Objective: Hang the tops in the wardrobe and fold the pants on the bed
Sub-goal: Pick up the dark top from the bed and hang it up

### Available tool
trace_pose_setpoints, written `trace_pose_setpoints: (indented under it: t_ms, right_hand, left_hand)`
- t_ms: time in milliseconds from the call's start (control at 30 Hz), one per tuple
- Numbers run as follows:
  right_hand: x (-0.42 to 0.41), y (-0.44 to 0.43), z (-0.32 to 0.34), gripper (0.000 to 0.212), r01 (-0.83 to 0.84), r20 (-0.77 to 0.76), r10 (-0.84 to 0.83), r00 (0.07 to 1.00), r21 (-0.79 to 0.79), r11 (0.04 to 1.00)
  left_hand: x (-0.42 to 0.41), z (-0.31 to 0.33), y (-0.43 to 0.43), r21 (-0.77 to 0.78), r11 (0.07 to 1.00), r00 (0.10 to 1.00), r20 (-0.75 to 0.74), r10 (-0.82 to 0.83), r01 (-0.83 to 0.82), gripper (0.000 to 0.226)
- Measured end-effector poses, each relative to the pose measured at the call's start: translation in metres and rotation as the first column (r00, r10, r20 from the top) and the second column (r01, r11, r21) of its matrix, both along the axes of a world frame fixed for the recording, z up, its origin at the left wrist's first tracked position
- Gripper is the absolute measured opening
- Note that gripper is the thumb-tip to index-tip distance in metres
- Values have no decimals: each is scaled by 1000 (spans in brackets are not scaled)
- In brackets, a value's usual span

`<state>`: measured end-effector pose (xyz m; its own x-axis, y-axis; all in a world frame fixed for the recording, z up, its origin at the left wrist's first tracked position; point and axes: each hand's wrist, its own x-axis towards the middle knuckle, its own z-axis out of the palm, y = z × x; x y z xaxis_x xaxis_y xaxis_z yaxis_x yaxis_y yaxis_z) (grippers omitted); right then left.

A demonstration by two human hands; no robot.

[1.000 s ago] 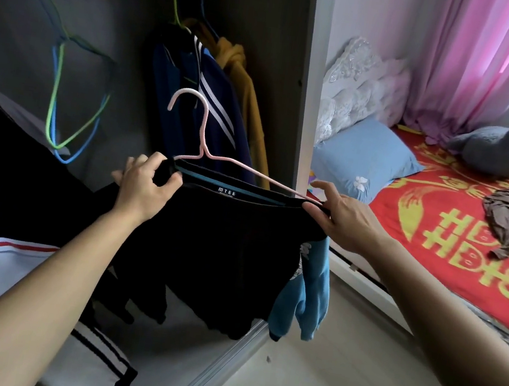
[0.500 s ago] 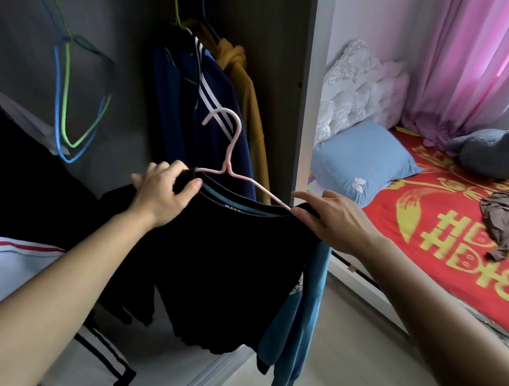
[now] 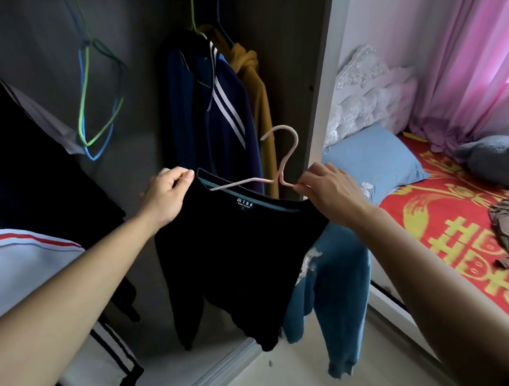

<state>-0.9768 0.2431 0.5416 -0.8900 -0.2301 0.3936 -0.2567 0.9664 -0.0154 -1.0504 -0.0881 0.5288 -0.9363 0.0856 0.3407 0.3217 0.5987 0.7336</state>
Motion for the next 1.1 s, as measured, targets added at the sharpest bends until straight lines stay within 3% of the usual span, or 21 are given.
trace_pose_setpoints:
  t_ms: [133,300,467,567,733,867,1100]
  right_hand:
    - [1,-14,10,35,-88,16,95,995,-234,968]
    - [0,-25,13,46,-72,198,81,977,-49,996]
    - [-5,-38,34,33,-164,9,172,985,-273,948]
    - [-7,-46,45,35,-132,-57,119,991,-407,904]
    - [-8,-70,53,23,-120,79,134,988,-157,980]
    - [-11,-72,61,30,-126,-20,125,992,-235,964]
    - [-17,-89,83,28,-82,20,92,996,-307,948]
  left_hand:
    - [2,3,-6,42,997,998,-21,-57,58,21]
    - [4,13,-8,70,991,994,17,-112,111,26]
    - [12,21,-7,140,976,985,27,-172,166,23]
    - [10,34,-14,251,952,983,17,-184,174,19]
    - [15,45,-1,432,885,977,41,-211,173,9]
    - [7,46,-10,306,931,977,10,-212,199,12]
    - [-6,58,-36,304,928,974,-1,-227,216,12]
